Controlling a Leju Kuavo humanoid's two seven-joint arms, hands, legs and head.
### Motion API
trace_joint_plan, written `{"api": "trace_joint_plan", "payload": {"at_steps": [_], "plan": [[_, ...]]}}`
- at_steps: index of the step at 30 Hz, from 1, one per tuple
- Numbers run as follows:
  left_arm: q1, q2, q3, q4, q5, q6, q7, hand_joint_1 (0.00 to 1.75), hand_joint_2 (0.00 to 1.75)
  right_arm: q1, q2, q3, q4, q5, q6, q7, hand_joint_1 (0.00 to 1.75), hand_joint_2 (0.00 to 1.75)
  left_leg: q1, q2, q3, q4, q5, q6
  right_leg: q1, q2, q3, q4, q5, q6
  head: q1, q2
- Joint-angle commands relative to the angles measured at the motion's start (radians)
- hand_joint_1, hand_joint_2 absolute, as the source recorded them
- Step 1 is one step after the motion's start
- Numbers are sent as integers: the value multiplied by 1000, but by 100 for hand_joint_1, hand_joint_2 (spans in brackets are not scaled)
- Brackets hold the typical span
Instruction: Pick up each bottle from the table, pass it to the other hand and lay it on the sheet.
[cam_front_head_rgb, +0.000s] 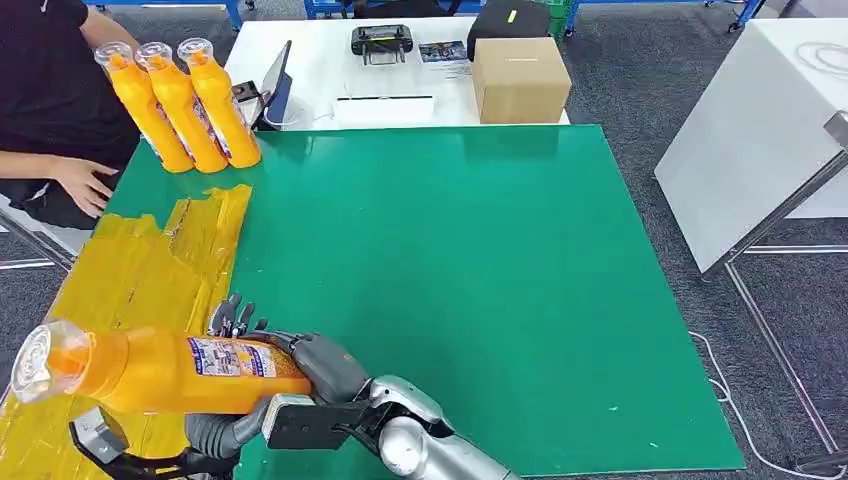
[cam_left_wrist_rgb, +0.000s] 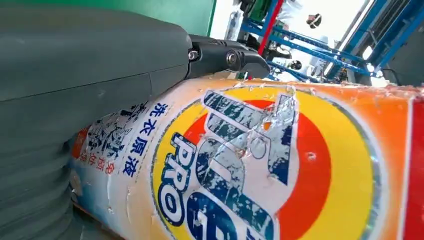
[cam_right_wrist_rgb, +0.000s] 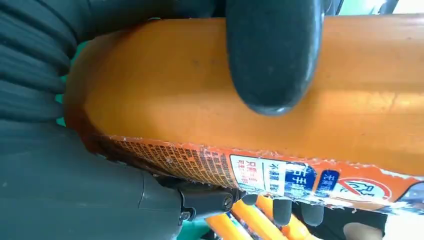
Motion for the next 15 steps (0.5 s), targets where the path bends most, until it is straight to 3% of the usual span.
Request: {"api": "trace_joint_plan", "payload": {"at_steps": [1, 2, 3, 4, 15], "plan": [[-83, -13, 67, 16, 11, 29, -7, 26, 175, 27, -36, 61, 113, 28, -5, -6, 175, 175, 2, -5, 4, -2, 0, 0, 2, -4, 7, -5, 0, -1, 0, 0], [-84, -13, 70, 15, 11, 32, -7, 45, 175, 29, -37, 61, 115, 30, -7, -7, 175, 175, 1, -4, 3, -2, 0, 0, 1, -4, 4, -3, 0, 0, 0, 0], [-85, -17, 78, 13, 14, 37, -9, 5, 175, 33, -39, 60, 117, 33, -8, -8, 175, 175, 2, -4, 4, -2, 0, 0, 2, -4, 6, -4, 0, -1, 0, 0], [-85, -18, 83, 10, 15, 41, -9, 0, 175, 36, -40, 60, 119, 34, -9, -9, 175, 175, 2, -5, 4, -2, 0, 0, 2, -5, 7, -5, 0, -1, 0, 0], [-79, -17, 122, -21, 21, 47, -11, 0, 175, 85, -58, 34, 133, 55, -36, -22, 175, 175, 3, -3, 5, -2, 0, 0, 3, -5, 7, -6, 0, -1, -1, 0]]}}
